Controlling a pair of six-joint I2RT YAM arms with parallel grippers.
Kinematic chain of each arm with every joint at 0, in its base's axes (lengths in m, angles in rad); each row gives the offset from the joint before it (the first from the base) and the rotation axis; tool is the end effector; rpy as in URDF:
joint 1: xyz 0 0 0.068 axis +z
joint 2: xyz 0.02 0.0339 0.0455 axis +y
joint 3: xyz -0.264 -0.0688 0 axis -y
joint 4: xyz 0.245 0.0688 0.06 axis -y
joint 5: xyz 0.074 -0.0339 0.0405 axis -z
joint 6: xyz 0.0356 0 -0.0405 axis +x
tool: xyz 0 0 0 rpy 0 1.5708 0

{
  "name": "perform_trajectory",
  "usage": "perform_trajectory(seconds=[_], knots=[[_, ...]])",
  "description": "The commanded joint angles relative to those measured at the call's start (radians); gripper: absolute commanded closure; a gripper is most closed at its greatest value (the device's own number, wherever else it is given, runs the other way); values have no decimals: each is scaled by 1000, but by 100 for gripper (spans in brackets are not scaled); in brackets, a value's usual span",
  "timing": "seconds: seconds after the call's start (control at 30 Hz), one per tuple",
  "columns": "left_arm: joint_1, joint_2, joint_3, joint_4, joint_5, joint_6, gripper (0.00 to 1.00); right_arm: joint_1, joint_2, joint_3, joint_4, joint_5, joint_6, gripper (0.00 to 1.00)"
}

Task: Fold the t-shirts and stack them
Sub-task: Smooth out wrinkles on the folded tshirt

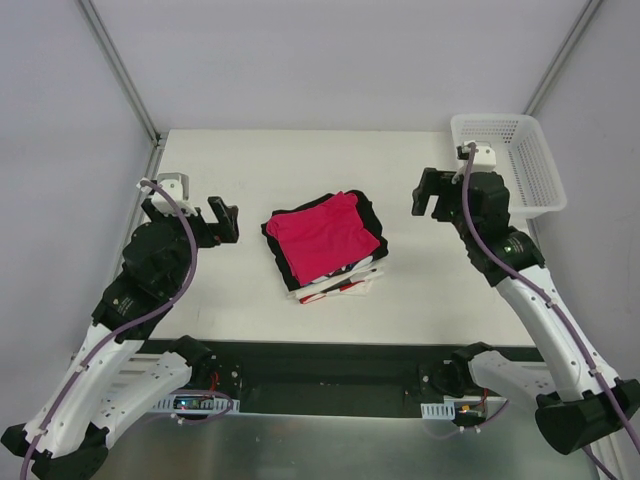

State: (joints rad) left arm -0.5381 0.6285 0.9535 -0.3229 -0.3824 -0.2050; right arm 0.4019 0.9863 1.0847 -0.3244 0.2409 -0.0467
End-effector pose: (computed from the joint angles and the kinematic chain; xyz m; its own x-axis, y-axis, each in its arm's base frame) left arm 0.1154 -0.0534 0.4040 -0.0298 -0.2022 -0.9789 0.1522 0.9670 -0.2043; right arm 0.2040 0.0775 0.3931 -0.1983 -0.1335 -0.9710 -0.1753 0.9795 -0.0989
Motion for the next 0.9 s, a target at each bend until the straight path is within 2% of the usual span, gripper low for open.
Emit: perform_trajectory(seconds=[0.0,0.87], knots=[[-10,-10,42,-36,-79,62,1,5,28,7,-47,41,-30,4],[-10,31,24,-34,-136,127,1,3,86,-19,-33,104,-44,4]])
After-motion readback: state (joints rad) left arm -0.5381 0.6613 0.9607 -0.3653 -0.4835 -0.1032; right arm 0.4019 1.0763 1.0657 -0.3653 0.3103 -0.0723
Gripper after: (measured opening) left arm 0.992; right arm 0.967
